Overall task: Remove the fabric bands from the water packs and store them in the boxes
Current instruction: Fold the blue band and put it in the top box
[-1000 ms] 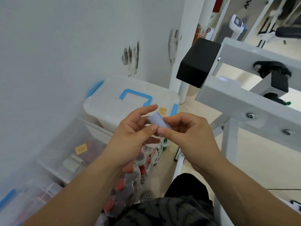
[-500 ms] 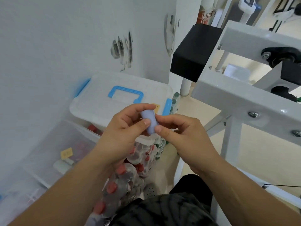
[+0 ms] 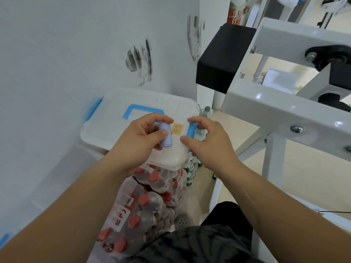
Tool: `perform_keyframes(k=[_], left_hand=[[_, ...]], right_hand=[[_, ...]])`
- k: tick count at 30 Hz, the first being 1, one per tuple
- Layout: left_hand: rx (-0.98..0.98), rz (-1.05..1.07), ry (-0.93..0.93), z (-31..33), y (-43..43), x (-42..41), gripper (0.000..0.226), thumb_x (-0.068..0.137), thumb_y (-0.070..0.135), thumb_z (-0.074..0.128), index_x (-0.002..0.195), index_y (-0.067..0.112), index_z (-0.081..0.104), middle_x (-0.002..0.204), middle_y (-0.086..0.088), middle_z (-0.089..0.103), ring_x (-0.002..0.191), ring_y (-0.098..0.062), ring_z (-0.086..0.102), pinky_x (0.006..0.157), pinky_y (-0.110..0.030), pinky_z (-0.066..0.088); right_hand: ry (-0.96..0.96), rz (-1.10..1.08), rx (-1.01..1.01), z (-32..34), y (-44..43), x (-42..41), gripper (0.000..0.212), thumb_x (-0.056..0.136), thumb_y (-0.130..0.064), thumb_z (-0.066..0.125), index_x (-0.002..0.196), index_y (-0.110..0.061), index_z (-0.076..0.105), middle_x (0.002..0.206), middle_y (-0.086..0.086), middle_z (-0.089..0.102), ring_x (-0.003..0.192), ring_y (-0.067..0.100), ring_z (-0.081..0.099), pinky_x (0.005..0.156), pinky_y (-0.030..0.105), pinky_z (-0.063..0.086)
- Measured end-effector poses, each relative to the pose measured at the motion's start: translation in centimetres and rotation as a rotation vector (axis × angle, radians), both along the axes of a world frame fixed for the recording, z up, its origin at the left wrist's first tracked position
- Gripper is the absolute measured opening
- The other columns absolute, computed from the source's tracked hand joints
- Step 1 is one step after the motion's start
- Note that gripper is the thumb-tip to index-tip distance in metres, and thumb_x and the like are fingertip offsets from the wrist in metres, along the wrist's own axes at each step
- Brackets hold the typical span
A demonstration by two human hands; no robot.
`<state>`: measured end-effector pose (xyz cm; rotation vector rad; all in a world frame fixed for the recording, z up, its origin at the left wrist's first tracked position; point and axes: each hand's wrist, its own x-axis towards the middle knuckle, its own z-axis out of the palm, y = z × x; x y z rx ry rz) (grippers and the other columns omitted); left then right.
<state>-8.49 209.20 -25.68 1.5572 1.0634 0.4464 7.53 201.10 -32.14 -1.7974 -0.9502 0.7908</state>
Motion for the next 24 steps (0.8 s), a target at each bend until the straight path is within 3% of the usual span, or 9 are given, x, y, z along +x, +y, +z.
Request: perform_keyframes(k=[3, 8, 13, 16, 20, 24], left_hand=[[-0.025, 0.014, 0.008, -0.1, 0.2, 0.0, 0.027, 0.098, 0.006, 0.056, 0.108, 0.026, 0.071, 0.103, -0.012, 0.073, 0.087, -0.014, 0.066, 0.076, -0.025, 0.058], [-0.044, -0.01, 0.017, -0.1, -0.1, 0.3, 0.028, 0.098, 0.006, 0.056, 0.104, 0.029, 0.072, 0.102, -0.01, 0.073, 0.089, -0.015, 0.066, 0.08, -0.03, 0.059], [-0.072, -0.006, 0.004, -0.2, -0.2, 0.5, 0.028, 0.098, 0.006, 0.057, 0.106, 0.029, 0.072, 0.104, -0.006, 0.074, 0.099, -0.022, 0.068, 0.082, -0.033, 0.059], [-0.074, -0.017, 0.0, -0.2, -0.4, 0.5, 0.029, 0.097, 0.007, 0.058, 0.106, 0.03, 0.072, 0.1, 0.001, 0.075, 0.097, -0.017, 0.069, 0.08, -0.028, 0.059], [-0.108, -0.036, -0.027, -0.1, -0.6, 0.4, 0.029, 0.097, 0.005, 0.057, 0.107, 0.028, 0.072, 0.102, -0.003, 0.076, 0.103, -0.023, 0.069, 0.086, -0.037, 0.059], [-0.119, -0.072, -0.013, -0.4, -1.1, 0.8, 0.029, 0.097, 0.005, 0.057, 0.107, 0.028, 0.072, 0.103, -0.002, 0.076, 0.104, -0.024, 0.069, 0.081, -0.03, 0.059]], right_hand=[[0.004, 0.0, 0.013, -0.2, 0.0, -0.1, 0.04, 0.082, -0.036, 0.078, 0.114, -0.051, 0.061, 0.11, -0.023, 0.046, 0.106, 0.018, 0.063, 0.088, 0.043, 0.059], [0.014, -0.039, 0.004, 0.1, -0.3, -0.1, 0.036, 0.078, -0.028, 0.074, 0.103, -0.05, 0.061, 0.107, -0.021, 0.048, 0.099, 0.02, 0.064, 0.083, 0.043, 0.061], [0.115, -0.075, -0.027, 0.2, -1.5, 0.1, 0.033, 0.068, -0.035, 0.071, 0.097, -0.048, 0.061, 0.113, -0.011, 0.056, 0.091, 0.026, 0.069, 0.078, 0.044, 0.063], [0.233, -0.104, -0.001, 0.2, -2.7, 0.4, 0.029, 0.077, -0.015, 0.071, 0.094, -0.036, 0.063, 0.118, -0.002, 0.062, 0.076, 0.03, 0.073, 0.065, 0.041, 0.065], [0.302, -0.104, 0.026, 0.2, -4.5, 0.4, 0.03, 0.078, -0.008, 0.069, 0.098, -0.031, 0.065, 0.118, -0.004, 0.062, 0.073, 0.031, 0.074, 0.07, 0.046, 0.065], [0.269, -0.124, -0.009, -0.1, -5.2, 0.5, 0.035, 0.084, -0.011, 0.07, 0.106, -0.038, 0.065, 0.118, -0.009, 0.062, 0.076, 0.023, 0.073, 0.07, 0.039, 0.064]])
